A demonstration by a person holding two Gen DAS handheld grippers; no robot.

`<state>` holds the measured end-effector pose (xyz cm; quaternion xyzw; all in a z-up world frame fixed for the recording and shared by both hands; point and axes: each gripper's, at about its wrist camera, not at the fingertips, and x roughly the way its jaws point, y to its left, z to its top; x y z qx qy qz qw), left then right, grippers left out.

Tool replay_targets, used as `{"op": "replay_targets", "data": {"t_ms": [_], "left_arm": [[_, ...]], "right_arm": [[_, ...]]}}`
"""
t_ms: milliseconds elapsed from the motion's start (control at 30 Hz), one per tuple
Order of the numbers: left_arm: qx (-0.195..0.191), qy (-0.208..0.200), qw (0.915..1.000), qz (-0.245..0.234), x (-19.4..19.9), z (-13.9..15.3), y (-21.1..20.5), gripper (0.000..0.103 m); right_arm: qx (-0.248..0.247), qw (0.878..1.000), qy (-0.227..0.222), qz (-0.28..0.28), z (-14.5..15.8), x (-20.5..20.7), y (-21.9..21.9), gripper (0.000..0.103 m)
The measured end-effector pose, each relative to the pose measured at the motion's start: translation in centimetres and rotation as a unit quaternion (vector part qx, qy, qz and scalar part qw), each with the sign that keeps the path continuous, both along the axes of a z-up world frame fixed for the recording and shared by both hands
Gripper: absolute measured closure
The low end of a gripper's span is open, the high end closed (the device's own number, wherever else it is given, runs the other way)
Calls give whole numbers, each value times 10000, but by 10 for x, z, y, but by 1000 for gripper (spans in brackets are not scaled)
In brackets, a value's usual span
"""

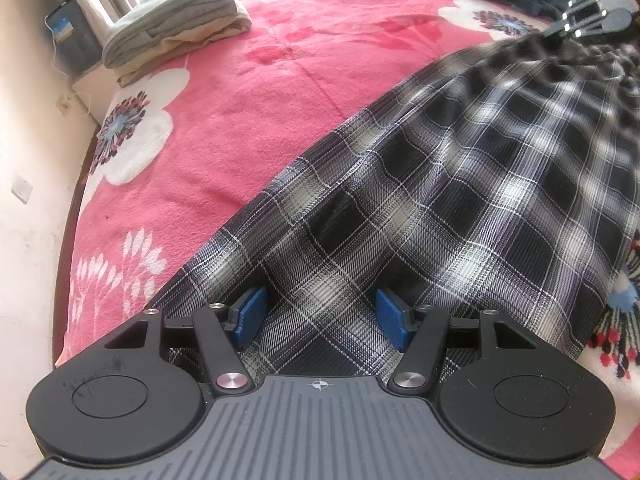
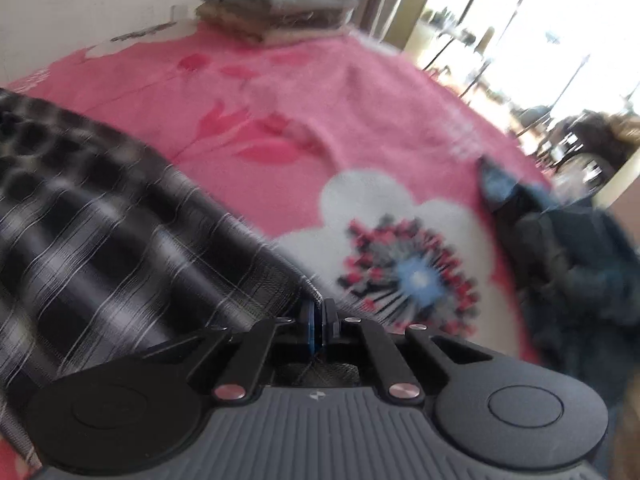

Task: Fold clothes

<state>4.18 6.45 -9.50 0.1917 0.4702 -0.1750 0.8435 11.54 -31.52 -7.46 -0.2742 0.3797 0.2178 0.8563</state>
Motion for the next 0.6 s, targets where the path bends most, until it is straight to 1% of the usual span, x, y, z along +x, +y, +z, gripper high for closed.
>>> {"op": "replay_targets", "data": {"t_ms": [100, 200, 300, 367, 400, 433, 467, 500, 533, 567, 600], "left_arm": [[11, -5, 10000, 2, 0, 0, 0, 42], [15, -3, 10000, -4, 0, 1, 0, 42], [3, -5, 10000, 0, 0, 1, 1, 42], [2, -7, 10000, -1, 0, 1, 1, 42], [0, -6, 10000, -2, 0, 1, 1, 42], [-2, -6, 10000, -3, 0, 1, 1, 42], [-4, -7, 10000, -5, 0, 1, 1, 42], [-6, -5, 10000, -9, 0, 1, 1, 42], [-8, -2, 10000, -13, 0, 1, 1, 42], [-7, 4, 10000, -13, 1, 0, 1, 42], [-3, 10, 10000, -13, 1, 0, 0, 42]], "right_arm": [[-242, 9994, -242, -49, 2, 6, 6, 100], [-482, 9982, -363, -28, -5, 15, 16, 100], [-577, 9977, -337, -100, -21, 26, 22, 100], [-465, 9986, -158, -216, -32, 34, 21, 99], [-297, 9989, -74, -369, -35, 39, 17, 99], [-39, 9983, -2, -584, -35, 44, 10, 92], [379, 9952, 127, -895, -32, 50, -2, 87], [876, 9878, 291, -1256, -27, 57, -18, 72], [1378, 9756, 423, -1654, -23, 64, -37, 61], [1873, 9585, 499, -2091, -19, 68, -60, 61], [2357, 9367, 552, -2530, -15, 72, -84, 61]]}}
